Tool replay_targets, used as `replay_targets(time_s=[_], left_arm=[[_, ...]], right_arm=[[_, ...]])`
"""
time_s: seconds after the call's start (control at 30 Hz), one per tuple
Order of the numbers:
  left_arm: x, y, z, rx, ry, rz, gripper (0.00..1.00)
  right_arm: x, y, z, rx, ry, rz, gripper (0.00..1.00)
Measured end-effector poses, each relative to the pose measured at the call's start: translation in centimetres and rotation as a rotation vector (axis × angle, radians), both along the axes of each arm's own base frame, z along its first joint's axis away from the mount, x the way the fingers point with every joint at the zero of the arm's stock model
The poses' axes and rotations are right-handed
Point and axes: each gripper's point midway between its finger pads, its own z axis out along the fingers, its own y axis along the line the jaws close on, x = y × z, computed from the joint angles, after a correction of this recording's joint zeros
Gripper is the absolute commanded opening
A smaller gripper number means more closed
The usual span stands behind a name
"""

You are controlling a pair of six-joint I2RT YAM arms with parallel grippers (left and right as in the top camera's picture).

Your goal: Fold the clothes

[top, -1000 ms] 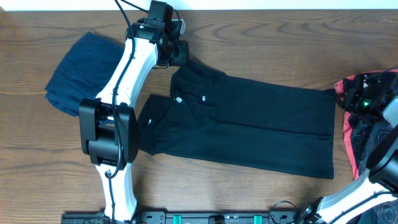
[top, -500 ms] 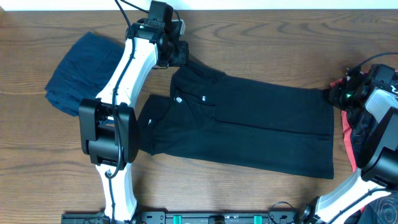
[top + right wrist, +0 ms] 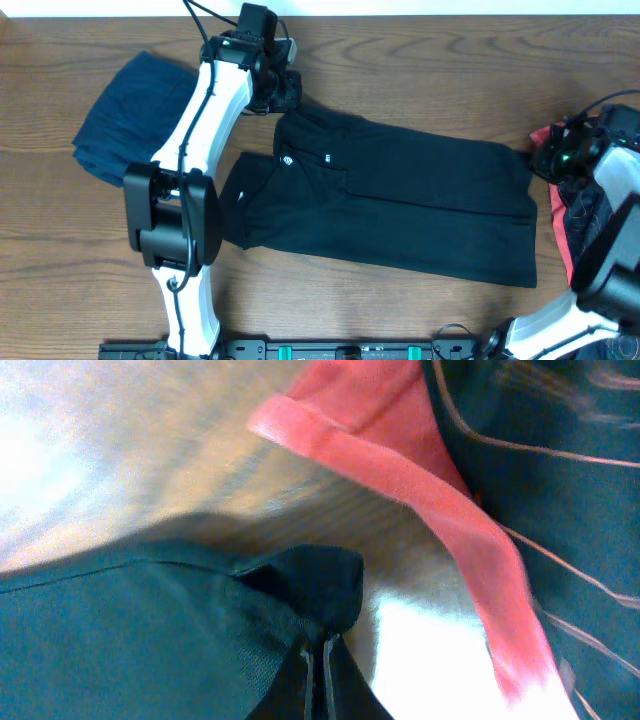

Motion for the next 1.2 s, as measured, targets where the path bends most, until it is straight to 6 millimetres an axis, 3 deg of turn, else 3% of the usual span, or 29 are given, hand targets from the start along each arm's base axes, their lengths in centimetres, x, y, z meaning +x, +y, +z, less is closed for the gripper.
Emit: replay_targets(time_s=[0.17,0.27,0.37,0.63,0.87,1.0,1.2], left_arm=[[-2.9,0.9,3.7,0.015,0.015,0.004,0.06],[-5.1,1.5,5.6,0.027,0.042,0.006,0.06],[-7.8,2.2,6.1,0.052,0.119,0.007,0.06],[-13.2,4.2,5.3,0.149,0.346,0.011,0.06],[-16.0,5.7,5.4,0.228,0.454,0.003,0.06],[-16.9,6.1,5.0,0.244,0.491,-0.008,0.06],[-19.3,6.6,2.8,0.269,0.606,-0.017,0.06]], right_arm=[[-1.3,0.2,5.6,-0.029,-0.053,-0.055,0.01],[-2.5,0.5,7.6,-0.044,-0.055,-0.08,0.01],[-4.0,0.7,8.6,-0.05,-0.026,-0.111,0.01],[-8.5,1.1,7.4,-0.058,0.168,-0.161,0.01],[-12.2,0.4,6.8,-0.133,0.333,-0.19,0.01],[-12.8,-0.1,6.7,-0.164,0.362,-0.198,0.01],[-13.7,-0.1,6.7,-0.173,0.398,-0.198,0.01]])
